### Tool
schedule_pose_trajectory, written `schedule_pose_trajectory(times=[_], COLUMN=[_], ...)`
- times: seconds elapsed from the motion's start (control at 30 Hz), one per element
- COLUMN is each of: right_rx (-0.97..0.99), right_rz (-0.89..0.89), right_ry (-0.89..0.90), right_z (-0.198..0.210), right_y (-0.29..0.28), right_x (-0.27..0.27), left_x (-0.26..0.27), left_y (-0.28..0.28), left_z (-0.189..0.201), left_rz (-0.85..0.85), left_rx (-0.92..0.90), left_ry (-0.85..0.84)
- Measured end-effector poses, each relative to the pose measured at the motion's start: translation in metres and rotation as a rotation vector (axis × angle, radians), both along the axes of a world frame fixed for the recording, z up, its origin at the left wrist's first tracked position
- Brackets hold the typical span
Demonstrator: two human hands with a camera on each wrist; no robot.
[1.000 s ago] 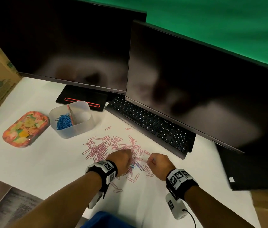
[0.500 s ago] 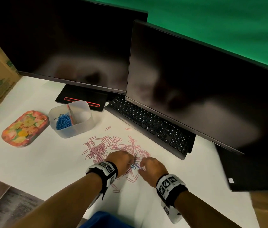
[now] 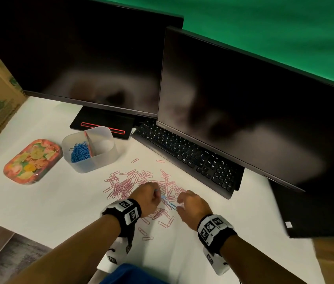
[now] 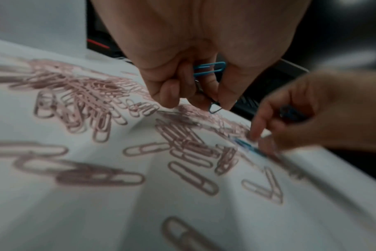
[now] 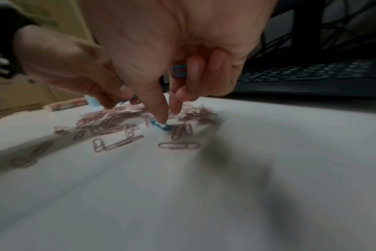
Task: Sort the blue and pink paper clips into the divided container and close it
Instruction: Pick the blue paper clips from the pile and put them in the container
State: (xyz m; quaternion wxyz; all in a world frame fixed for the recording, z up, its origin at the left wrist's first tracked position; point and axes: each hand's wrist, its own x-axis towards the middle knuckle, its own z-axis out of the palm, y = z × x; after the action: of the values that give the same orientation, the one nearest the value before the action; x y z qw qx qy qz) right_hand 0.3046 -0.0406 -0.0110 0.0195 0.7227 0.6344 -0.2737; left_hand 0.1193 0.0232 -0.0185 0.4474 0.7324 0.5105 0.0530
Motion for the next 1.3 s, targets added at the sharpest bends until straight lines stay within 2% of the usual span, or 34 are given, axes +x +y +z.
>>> schedule_pose_trajectory(times=[0.07,0.4,0.5,0.6,0.73,0.83,0.9,1.0,1.13,1.3], right_rx=[-0.040,-0.130,-0.110,-0.044,-0.165,-0.214,-0.205,-0.192,-0.193,-0.115], right_rz=[0.052,-0.011,-0.058,-0.119,-0.183,-0.101,0.013,0.070,0.199,0.251], right_ry=[-0.023,-0.017,0.098,0.256,0.570,0.670,0.619,0.518,0.318,0.252], right_z=[-0.002,0.000,0.003,0.014,0.045,0.065,0.074,0.081,0.090,0.104], right_y=[0.001,0.017,0.016,0.029,0.076,0.114,0.136,0.170,0.206,0.222], right_x=[-0.010,-0.023,-0.021,-0.028,-0.072,-0.124,-0.161,-0.207,-0.246,-0.254], left_x=[0.000,-0.027,-0.046,-0.076,-0.120,-0.146,-0.157,-0.170,-0.180,-0.186], left_y=[0.000,0.011,0.018,0.026,0.047,0.070,0.089,0.110,0.125,0.133], left_z=[0.003,0.010,0.024,0.048,0.076,0.090,0.092,0.089,0.087,0.090], left_rz=[0.116,0.498,0.696,0.820,0.936,0.972,1.051,1.156,1.117,1.029], left_rx=[-0.061,-0.289,-0.460,-0.555,-0.592,-0.518,-0.462,-0.425,-0.434,-0.278], left_ry=[-0.065,-0.360,-0.574,-0.794,-0.954,-0.864,-0.745,-0.608,-0.499,-0.382])
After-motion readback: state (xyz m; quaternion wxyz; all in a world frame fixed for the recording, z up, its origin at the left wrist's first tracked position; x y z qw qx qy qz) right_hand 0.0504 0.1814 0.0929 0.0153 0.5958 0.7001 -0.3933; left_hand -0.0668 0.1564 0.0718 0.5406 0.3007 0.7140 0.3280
